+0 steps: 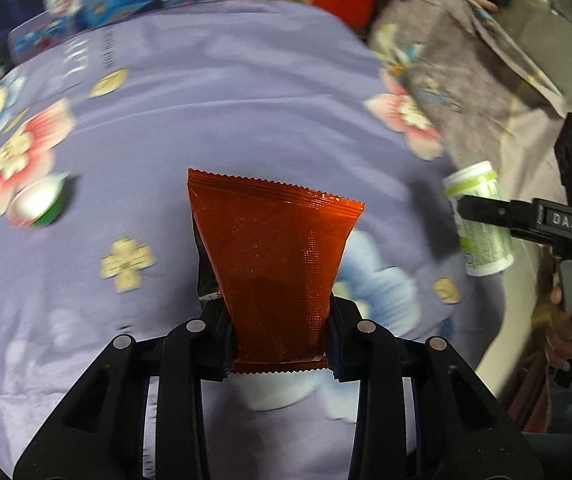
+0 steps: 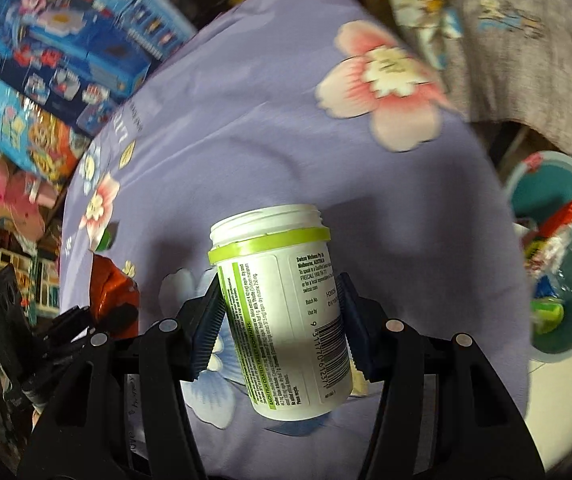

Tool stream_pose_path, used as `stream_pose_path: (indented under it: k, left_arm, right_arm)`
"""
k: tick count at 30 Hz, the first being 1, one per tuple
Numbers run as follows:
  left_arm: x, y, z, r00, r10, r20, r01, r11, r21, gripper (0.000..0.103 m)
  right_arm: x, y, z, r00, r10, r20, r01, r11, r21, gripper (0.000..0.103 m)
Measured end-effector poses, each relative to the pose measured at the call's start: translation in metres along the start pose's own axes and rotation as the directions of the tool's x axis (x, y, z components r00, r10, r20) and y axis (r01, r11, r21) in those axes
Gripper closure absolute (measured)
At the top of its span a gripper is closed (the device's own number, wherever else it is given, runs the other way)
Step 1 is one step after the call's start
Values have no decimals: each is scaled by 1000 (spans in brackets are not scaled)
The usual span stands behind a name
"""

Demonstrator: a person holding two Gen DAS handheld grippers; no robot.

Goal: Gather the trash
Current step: 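Carry red bag and white bottle toward the teal bin with both tools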

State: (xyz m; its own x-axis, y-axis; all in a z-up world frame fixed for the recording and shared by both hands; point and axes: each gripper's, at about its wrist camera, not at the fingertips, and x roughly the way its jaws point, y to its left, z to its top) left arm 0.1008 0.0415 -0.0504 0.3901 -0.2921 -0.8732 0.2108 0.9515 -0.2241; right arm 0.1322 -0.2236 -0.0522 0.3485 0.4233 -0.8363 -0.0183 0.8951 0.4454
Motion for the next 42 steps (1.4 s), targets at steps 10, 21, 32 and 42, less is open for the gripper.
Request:
stream_pose_path:
  k: [10,21,32,42]
  left_arm:
    - [1,-84,15,1000,-22,-3,22,986,165,68]
    - [15,-164,28,999,-34,-19,38,956,292,68]
    - [41,-246,38,995,-83,-59,100,903,419,68]
    - [93,-319,40,982,-127,-138,180,844,506,68]
  right_arm:
    - [-64,-77,-13,991,-6,135,-12,991,133,50]
    - [-112,-140,-25,977,-29,214,-19,975,219,50]
    - [-160,-209,-46,950,-98,296,-13,936,352,50]
    - [-157,-258,-61,954,-145,264,10,891,453,50]
